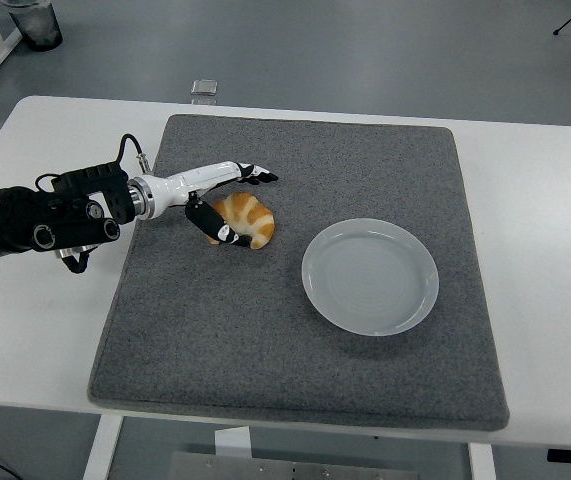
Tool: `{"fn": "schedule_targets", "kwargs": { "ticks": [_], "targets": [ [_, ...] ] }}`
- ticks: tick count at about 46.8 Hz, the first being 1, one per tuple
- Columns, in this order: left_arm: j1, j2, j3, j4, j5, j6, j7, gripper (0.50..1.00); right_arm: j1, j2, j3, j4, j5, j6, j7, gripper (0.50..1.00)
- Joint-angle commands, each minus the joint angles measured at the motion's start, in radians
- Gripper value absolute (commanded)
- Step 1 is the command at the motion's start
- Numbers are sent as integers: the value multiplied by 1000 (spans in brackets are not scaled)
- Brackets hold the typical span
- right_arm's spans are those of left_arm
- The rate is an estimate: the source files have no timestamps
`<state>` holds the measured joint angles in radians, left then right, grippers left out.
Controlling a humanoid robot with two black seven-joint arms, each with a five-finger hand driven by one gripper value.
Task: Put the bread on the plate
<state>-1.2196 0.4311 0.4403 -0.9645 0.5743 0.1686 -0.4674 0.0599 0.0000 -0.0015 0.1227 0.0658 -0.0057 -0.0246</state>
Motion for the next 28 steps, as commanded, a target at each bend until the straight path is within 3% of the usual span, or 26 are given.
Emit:
{"fn": "schedule_targets", "kwargs": {
  "ticks": [1, 6, 9, 17, 21, 28],
  "targets": [
    [9, -17, 0, 6, -1, 0, 1, 977, 0, 0, 0, 0, 0, 1, 0, 952],
    [14, -19, 0, 7, -1, 5, 0, 966, 0, 0, 0, 0, 0, 0, 0, 952],
    [15, -22, 0, 7, 1, 6, -2, 926, 0, 0, 0, 0, 0, 0, 0, 952],
    [15, -23, 3, 7, 7, 8, -14, 750, 0, 0, 0, 0, 0, 0, 0, 952],
    [14, -22, 0, 7, 36, 14, -14, 630, 0, 0, 0, 0, 0, 0, 0, 952],
    [2, -22, 0, 6, 42, 49, -14, 500, 0, 0, 0, 0, 2, 0, 0, 952]
  ]
}}
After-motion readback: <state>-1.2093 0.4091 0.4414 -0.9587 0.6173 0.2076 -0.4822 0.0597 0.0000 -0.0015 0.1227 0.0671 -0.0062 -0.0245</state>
